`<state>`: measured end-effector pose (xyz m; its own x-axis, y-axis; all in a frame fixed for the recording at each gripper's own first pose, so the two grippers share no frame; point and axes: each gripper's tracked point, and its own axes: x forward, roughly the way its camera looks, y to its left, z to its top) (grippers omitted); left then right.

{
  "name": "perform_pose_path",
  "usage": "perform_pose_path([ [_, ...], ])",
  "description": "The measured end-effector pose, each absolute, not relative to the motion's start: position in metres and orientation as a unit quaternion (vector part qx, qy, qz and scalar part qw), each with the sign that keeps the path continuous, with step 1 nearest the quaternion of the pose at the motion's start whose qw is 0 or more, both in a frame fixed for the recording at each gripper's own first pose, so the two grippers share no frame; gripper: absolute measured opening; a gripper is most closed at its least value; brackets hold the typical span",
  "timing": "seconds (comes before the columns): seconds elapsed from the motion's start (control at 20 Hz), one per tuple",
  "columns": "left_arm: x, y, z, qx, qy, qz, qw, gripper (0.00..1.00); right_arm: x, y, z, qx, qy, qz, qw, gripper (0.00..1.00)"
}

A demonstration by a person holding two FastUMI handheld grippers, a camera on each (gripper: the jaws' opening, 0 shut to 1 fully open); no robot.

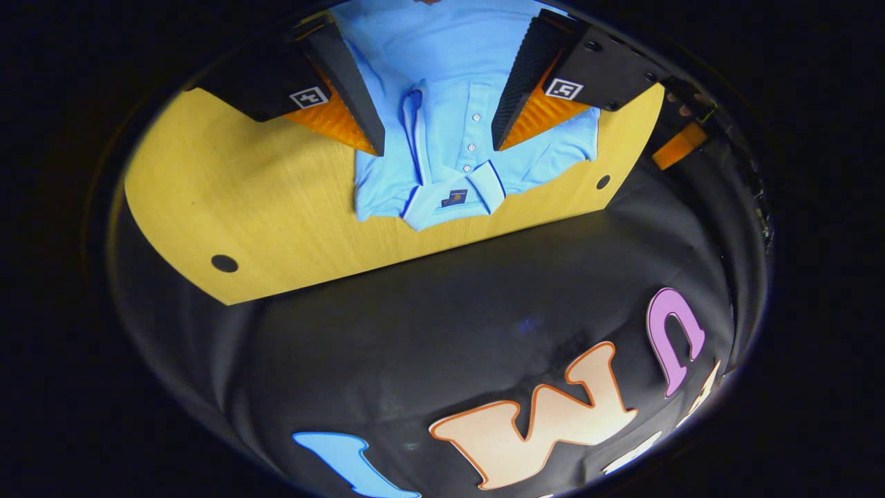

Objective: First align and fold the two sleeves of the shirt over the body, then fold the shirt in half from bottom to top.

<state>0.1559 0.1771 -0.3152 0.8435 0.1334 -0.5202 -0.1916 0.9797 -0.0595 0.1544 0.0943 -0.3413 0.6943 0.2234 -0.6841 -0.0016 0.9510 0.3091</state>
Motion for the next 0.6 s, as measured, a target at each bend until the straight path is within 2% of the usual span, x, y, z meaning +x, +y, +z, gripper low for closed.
perform_pose_path([
  [0.15, 0.167, 0.17, -0.366, -0.064, 0.314, 0.075, 0.944, 0.95, 0.138, 0.064, -0.331, 0.108, 0.379, 0.048, 0.918, 0.97],
  [0.2, 0.167, 0.169, -0.383, -0.06, 0.336, 0.077, 0.937, 0.95, 0.132, 0.055, -0.328, 0.093, 0.376, 0.046, 0.921, 0.92],
  [0.25, 0.167, 0.171, -0.395, -0.055, 0.35, 0.082, 0.932, 0.95, 0.126, 0.048, -0.324, 0.084, 0.375, 0.044, 0.922, 0.91],
  [0.3, 0.168, 0.171, -0.405, -0.053, 0.364, 0.088, 0.926, 0.95, 0.12, 0.042, -0.321, 0.078, 0.374, 0.043, 0.923, 0.92],
  [0.35, 0.17, 0.171, -0.413, -0.055, 0.375, 0.093, 0.921, 0.95, 0.116, 0.037, -0.318, 0.078, 0.374, 0.04, 0.923, 0.97],
  [0.4, 0.169, 0.172, -0.422, -0.056, 0.388, 0.097, 0.915, 0.95, 0.11, 0.033, -0.315, 0.084, 0.373, 0.037, 0.923, 0.97],
  [0.45, 0.17, 0.172, -0.428, -0.056, 0.394, 0.098, 0.912, 0.95, 0.106, 0.028, -0.313, 0.088, 0.372, 0.033, 0.924, 0.92],
  [0.55, 0.169, 0.171, -0.441, -0.049, 0.413, 0.099, 0.904, 0.96, 0.1, 0.017, -0.31, 0.092, 0.37, 0.023, 0.924, 0.92],
  [0.6, 0.174, 0.17, -0.436, -0.05, 0.399, 0.1, 0.91, 0.95, 0.097, 0.014, -0.309, 0.093, 0.37, 0.021, 0.924, 0.97],
])
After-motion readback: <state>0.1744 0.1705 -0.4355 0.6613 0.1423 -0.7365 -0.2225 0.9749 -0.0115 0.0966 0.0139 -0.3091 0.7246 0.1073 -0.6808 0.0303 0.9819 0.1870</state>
